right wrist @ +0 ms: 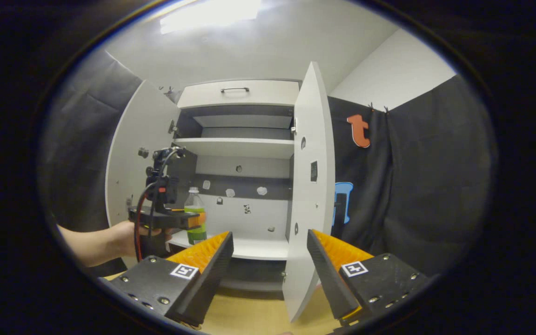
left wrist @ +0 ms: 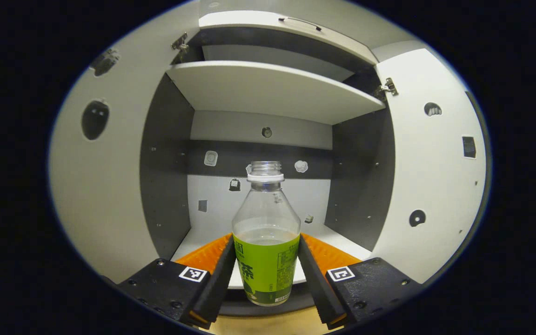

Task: Grasp the bottle in the cabinet with the left hand and place it on the coaster, then close the right door with the right hand and the left door with the left hand.

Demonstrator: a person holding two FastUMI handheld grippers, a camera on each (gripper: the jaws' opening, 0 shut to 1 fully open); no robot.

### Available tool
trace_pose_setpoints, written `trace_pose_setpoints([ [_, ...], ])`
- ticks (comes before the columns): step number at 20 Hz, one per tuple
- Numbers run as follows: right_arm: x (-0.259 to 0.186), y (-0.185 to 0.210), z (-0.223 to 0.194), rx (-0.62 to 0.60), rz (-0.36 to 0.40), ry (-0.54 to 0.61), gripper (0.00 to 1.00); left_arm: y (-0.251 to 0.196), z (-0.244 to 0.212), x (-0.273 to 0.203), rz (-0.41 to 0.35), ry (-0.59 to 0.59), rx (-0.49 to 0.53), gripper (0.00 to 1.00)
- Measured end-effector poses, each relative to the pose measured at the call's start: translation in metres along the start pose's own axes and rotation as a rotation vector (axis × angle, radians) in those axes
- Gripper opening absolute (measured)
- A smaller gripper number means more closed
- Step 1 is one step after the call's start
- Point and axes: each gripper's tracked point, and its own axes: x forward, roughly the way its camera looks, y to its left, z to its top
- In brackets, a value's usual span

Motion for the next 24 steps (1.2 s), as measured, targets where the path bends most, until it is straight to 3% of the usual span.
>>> trace_pose_setpoints([
  [10,-0.03,0.013,-0.022,0.038,0.077,0.038,0.94,0.002,-0.016,-0.126,0.05,0.001,-0.014,0.79],
  [19,-0.036,0.039,-0.03,0.043,0.147,0.047,0.96,0.003,-0.08,-0.201,0.087,0.008,-0.035,0.8],
  [24,-0.037,0.053,-0.039,0.052,0.17,0.062,0.96,-0.014,-0.149,-0.231,0.046,0.016,-0.081,0.8],
])
